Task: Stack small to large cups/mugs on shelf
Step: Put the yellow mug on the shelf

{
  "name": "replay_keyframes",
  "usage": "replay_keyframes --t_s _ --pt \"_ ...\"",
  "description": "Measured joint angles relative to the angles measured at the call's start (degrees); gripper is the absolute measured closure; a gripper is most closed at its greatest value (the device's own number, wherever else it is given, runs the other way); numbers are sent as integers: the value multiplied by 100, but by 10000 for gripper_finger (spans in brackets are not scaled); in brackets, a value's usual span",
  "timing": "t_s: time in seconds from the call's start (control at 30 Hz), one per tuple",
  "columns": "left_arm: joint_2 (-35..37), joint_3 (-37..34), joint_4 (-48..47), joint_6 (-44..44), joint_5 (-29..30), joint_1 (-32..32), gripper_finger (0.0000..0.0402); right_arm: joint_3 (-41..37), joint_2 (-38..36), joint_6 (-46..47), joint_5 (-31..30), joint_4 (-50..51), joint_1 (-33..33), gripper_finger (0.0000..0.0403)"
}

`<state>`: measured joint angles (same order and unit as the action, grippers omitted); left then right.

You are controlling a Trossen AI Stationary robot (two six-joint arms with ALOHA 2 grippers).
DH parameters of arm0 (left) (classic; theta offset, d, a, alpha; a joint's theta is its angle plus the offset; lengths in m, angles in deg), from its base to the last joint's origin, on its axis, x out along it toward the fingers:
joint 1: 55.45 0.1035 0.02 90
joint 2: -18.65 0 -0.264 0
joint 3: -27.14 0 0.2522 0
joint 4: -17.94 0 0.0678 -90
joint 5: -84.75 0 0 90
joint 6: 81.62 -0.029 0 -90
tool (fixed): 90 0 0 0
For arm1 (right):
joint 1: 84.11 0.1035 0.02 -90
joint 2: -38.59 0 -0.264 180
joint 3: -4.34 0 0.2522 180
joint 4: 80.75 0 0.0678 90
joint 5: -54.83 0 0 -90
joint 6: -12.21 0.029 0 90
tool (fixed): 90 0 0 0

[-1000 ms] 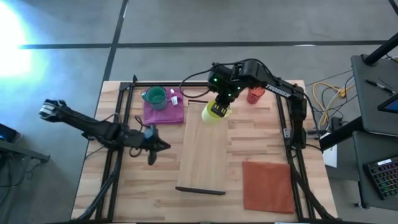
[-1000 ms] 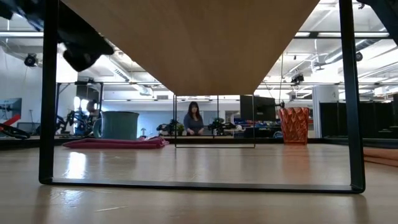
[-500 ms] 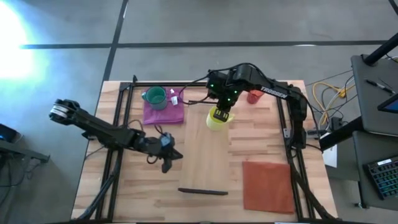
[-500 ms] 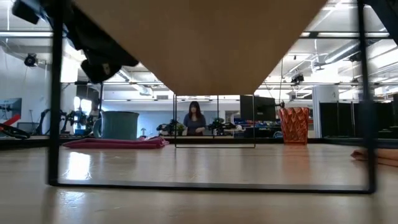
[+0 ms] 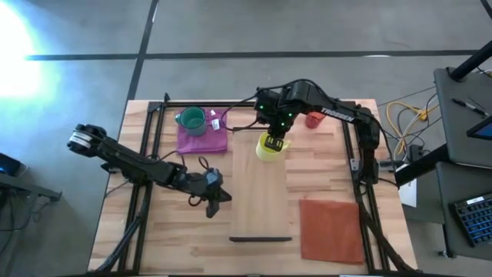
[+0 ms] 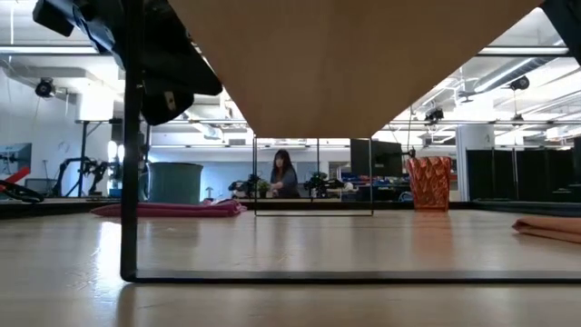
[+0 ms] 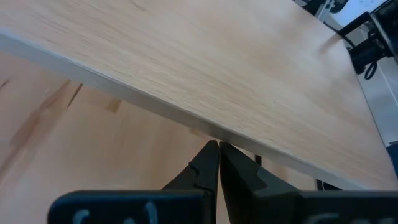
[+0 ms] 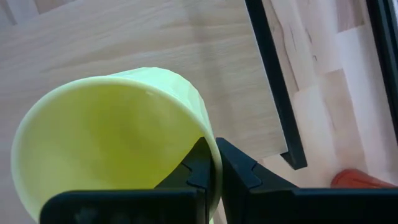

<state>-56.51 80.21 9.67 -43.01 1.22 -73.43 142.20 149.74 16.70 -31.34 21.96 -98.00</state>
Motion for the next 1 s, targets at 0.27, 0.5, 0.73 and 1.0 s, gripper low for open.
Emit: replay_keyframes --t_s 0.27,0.5,0.73,1.0 --pt "152 -33 -202 -146 29 38 401 -112 -4 237 -98 -381 2 390" --pt "721 -180 -811 -149 184 40 401 -234 84 451 -86 -582 131 390" --pt "1299 -315 -1249 -153 581 40 401 -173 142 547 -261 -719 355 390" --pt "1590 -319 -1895 -204 624 47 401 -177 155 810 -404 -683 351 386"
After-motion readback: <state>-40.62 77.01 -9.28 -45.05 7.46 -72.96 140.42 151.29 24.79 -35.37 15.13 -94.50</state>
